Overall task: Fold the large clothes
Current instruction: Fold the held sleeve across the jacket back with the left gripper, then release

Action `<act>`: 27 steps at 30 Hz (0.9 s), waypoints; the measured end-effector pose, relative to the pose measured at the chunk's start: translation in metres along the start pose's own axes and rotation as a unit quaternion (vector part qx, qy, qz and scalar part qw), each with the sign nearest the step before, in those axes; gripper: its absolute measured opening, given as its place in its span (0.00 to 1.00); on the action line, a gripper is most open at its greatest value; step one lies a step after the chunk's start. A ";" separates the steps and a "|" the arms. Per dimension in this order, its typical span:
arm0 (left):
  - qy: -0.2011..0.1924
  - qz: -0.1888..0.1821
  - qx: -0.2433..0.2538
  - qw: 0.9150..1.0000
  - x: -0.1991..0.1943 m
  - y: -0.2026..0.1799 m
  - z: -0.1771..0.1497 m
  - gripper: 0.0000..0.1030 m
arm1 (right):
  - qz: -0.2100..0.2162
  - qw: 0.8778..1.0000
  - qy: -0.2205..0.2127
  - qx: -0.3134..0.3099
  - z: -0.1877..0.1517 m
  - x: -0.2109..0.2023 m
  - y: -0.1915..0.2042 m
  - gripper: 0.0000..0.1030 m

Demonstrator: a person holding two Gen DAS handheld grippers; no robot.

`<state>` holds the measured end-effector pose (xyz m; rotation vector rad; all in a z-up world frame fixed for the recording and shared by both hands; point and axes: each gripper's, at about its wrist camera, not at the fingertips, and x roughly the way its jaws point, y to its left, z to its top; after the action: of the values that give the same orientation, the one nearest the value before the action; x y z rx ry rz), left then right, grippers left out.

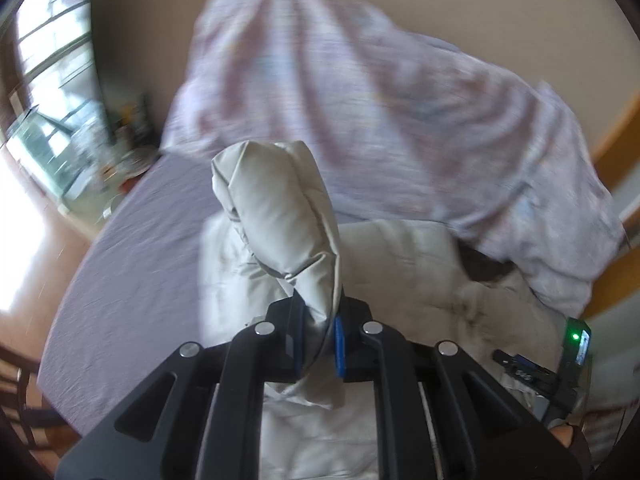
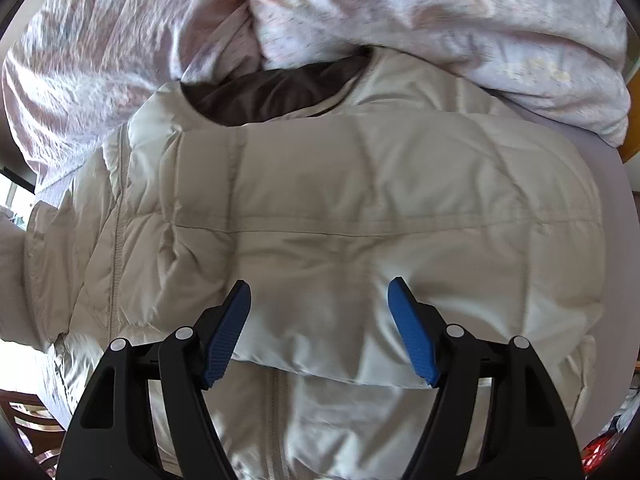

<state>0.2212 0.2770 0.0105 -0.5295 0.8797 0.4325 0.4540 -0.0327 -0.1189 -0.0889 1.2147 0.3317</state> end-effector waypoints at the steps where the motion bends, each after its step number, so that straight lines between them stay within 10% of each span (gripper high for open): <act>1: 0.001 -0.006 0.013 1.000 0.002 -0.016 0.000 0.11 | -0.001 1.000 -0.001 0.003 -0.002 -0.003 -0.007 0.71; 14: 0.055 -0.097 0.143 0.983 0.052 -0.200 -0.036 0.11 | -0.008 0.999 -0.018 0.025 -0.027 -0.029 -0.069 0.71; 22: 0.107 -0.094 0.184 0.973 0.098 -0.249 -0.075 0.12 | -0.008 0.999 -0.027 0.044 -0.034 -0.034 -0.094 0.71; 27: 0.124 -0.098 0.178 0.971 0.105 -0.244 -0.079 0.34 | 0.009 0.998 -0.040 0.040 -0.031 -0.042 -0.092 0.70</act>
<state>0.3689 0.0513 -0.0540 -0.3376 1.1058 0.0231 0.4405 -0.1357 -0.1011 0.0044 1.1476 0.3001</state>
